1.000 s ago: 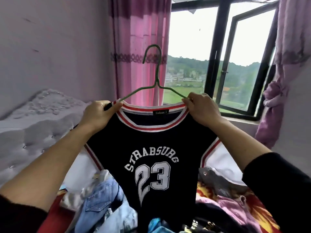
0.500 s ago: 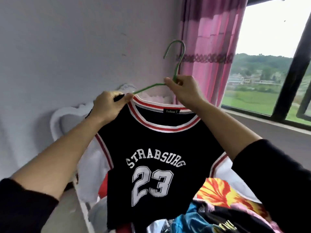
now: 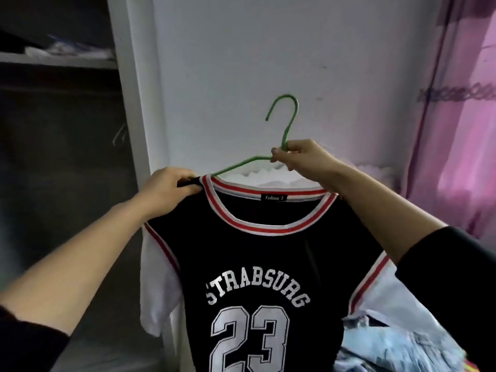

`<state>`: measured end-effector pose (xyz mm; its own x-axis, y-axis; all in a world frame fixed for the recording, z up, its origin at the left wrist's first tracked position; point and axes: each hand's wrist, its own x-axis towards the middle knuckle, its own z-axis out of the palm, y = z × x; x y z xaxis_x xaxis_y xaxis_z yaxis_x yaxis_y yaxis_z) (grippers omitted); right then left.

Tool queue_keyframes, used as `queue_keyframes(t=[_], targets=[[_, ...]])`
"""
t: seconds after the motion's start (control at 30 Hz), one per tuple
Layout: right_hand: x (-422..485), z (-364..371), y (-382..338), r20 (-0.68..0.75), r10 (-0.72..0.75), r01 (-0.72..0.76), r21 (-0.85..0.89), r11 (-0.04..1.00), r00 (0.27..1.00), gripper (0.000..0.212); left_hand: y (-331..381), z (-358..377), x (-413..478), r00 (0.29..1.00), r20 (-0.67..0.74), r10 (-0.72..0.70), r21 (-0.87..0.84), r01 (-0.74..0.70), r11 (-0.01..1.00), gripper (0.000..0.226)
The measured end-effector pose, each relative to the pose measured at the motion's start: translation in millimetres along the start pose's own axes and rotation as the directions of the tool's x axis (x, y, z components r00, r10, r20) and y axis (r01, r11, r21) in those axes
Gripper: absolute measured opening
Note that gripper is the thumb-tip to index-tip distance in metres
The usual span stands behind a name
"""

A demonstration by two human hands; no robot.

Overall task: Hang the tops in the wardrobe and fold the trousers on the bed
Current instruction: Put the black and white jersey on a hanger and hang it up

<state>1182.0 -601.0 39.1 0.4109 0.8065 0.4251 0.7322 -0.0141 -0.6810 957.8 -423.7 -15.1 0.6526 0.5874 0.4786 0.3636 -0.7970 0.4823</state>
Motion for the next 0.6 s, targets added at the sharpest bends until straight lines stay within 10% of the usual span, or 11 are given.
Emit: queue_keyframes(t=[0.4, 0.6], targets=[[131.2, 231.6, -124.2, 0.442, -0.118, 0.219, -0.185, 0.958, 0.889, 0.025, -231.3, -119.2, -3.1, 0.949, 0.097, -0.3, 0.23, 0.272, 0.934, 0.019], [203.5, 339.5, -173.4, 0.474, -0.16, 0.337, -0.315, 0.887, 0.866, 0.037, -314.5, -163.5, 24.1, 0.919, -0.147, -0.366, 0.157, 0.387, 0.908, 0.034]])
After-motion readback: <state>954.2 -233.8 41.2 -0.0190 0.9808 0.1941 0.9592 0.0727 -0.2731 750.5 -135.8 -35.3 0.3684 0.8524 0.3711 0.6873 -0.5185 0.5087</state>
